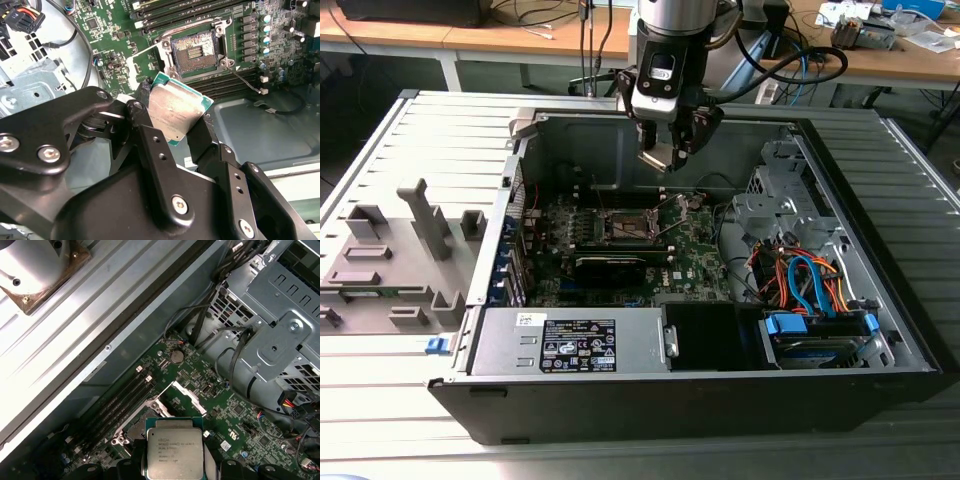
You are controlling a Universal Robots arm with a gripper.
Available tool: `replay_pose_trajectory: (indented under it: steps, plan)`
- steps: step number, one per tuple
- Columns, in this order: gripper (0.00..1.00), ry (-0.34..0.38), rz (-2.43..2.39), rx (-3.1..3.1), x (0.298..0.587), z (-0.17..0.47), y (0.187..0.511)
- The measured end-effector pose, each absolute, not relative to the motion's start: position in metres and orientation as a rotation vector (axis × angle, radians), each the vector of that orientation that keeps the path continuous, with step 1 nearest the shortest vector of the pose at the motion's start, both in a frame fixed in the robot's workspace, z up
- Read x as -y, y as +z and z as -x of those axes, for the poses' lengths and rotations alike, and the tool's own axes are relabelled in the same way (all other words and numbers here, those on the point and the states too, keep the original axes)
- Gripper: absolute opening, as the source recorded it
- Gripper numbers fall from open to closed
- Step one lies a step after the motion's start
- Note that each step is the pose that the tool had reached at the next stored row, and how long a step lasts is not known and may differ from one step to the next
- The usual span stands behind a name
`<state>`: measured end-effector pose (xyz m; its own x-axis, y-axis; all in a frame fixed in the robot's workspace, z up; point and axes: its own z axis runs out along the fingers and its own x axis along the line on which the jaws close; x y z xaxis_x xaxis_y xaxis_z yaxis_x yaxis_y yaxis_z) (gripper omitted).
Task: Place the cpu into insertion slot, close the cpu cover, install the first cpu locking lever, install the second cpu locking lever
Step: 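Place the cpu into insertion slot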
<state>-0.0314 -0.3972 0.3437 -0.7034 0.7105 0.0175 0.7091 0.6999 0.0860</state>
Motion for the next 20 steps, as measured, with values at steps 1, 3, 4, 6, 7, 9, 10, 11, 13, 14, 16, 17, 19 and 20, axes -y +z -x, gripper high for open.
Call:
replay_pose_trajectory:
  steps: [1, 3, 4, 6, 7, 9, 10, 11, 13, 14, 16, 17, 19, 20]
  plan:
    - [0.55, 0.135, -1.206, -2.879, 0.3972, 0.0314, 0.3437]
    - [0.55, 0.135, -1.211, -2.877, 0.3972, 0.0314, 0.3437]
    - [0.55, 0.134, -1.213, -2.876, 0.3972, 0.0314, 0.3437]
    - [0.55, 0.134, -1.22, -2.873, 0.3972, 0.0314, 0.3437]
    - [0.55, 0.134, -1.222, -2.872, 0.3972, 0.0314, 0.3437]
    - [0.55, 0.134, -1.228, -2.869, 0.3972, 0.0314, 0.3437]
    - [0.55, 0.134, -1.23, -2.868, 0.3972, 0.0314, 0.3437]
    - [0.55, 0.134, -1.236, -2.866, 0.3972, 0.0314, 0.3437]
    - [0.55, 0.134, -1.242, -2.863, 0.3972, 0.0314, 0.3437]
    - [0.55, 0.134, -1.245, -2.861, 0.3972, 0.0314, 0.3437]
    - [0.55, 0.134, -1.249, -2.859, 0.3972, 0.0314, 0.3437]
    - [0.55, 0.134, -1.253, -2.857, 0.3972, 0.0314, 0.3437]
    - [0.55, 0.133, -1.276, -2.846, 0.3972, 0.0314, 0.3436]
    - [0.55, 0.132, -1.281, -2.844, 0.3972, 0.0314, 0.3436]
